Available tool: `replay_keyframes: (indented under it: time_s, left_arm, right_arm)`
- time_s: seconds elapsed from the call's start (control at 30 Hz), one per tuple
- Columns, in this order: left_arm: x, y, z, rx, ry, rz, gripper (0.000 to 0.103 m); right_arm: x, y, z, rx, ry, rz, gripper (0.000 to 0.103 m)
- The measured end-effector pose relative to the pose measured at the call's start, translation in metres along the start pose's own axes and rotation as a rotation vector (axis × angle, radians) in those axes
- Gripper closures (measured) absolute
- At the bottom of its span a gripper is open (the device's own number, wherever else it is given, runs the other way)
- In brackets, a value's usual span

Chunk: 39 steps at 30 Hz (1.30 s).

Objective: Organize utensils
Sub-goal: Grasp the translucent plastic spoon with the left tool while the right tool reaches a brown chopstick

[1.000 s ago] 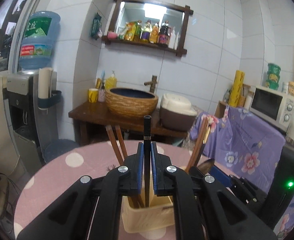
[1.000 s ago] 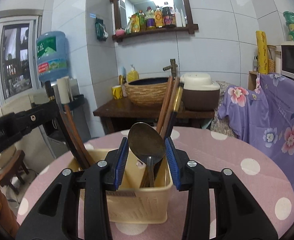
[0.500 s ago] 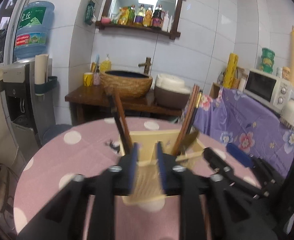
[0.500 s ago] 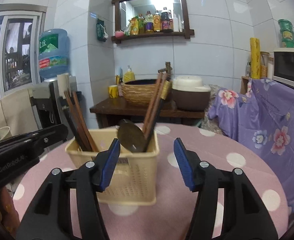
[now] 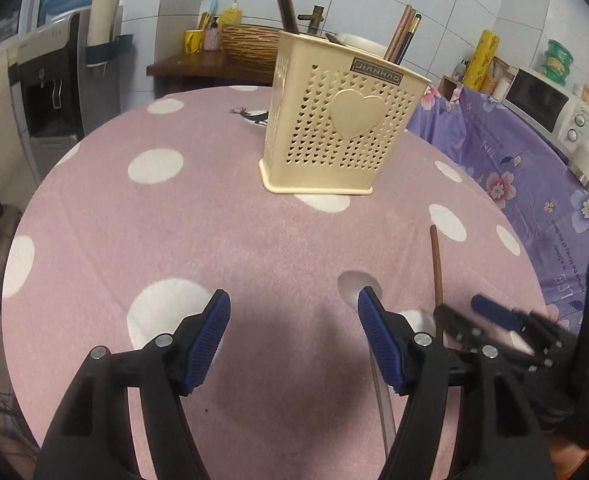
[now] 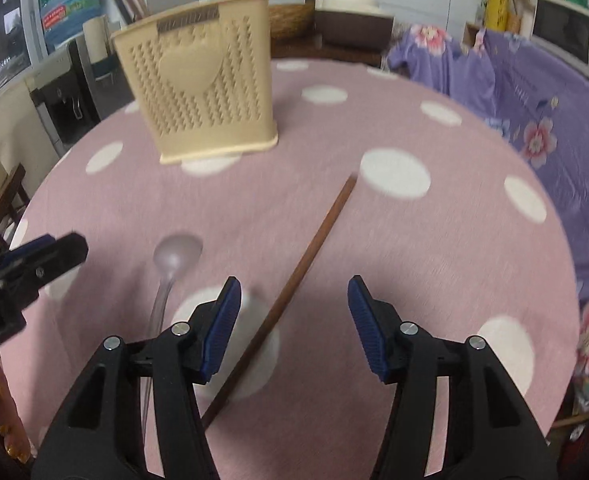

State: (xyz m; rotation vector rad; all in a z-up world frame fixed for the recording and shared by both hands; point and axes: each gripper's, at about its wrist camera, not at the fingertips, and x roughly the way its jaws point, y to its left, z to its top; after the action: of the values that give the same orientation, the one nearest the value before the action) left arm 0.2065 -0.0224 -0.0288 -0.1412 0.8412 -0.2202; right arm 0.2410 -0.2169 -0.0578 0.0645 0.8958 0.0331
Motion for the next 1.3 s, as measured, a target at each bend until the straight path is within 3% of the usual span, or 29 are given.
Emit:
replay_keyframes:
  time_s: [0.17,0.3,0.4,0.87,0.93,1.03,1.23,1.3]
  left_arm:
    - [-0.008,-0.002,-0.003,0.018,-0.017,0.013,0.038]
    - [-0.008,-0.007,-0.009,0.024,-0.003,-0.001,0.038]
    - [-0.007,-0.01,-0.013,0.032,0.01,-0.007,0.038]
    - [0.013,-0.034,-0.028,0.094,0.104,-0.035,0.042]
    - [0.02,-0.041,-0.028,0.108,0.12,-0.032,0.042]
    - [0.032,-0.052,-0.023,0.136,0.136,-0.002,0.042]
    - [0.053,-0.068,-0.012,0.174,0.156,0.082,0.043]
    - [0.059,-0.073,-0.007,0.186,0.165,0.105,0.048]
  right_arm:
    - [0.003,0.007,-0.016,0.013,0.02,-0.005,0.062]
    - [0.002,0.007,-0.015,0.028,0.019,0.001,0.081]
    - [-0.001,0.003,-0.015,0.03,0.024,0.023,0.091]
    - [-0.049,-0.045,-0.066,0.0,0.083,0.1,0.092]
    - [-0.051,-0.051,-0.067,0.035,0.073,0.118,0.083]
    - [-0.053,-0.055,-0.065,0.074,0.032,0.118,0.073]
    - [-0.05,-0.056,-0.056,0.093,-0.017,0.08,0.073]
    - [-0.049,-0.058,-0.055,0.105,-0.024,0.096,0.073]
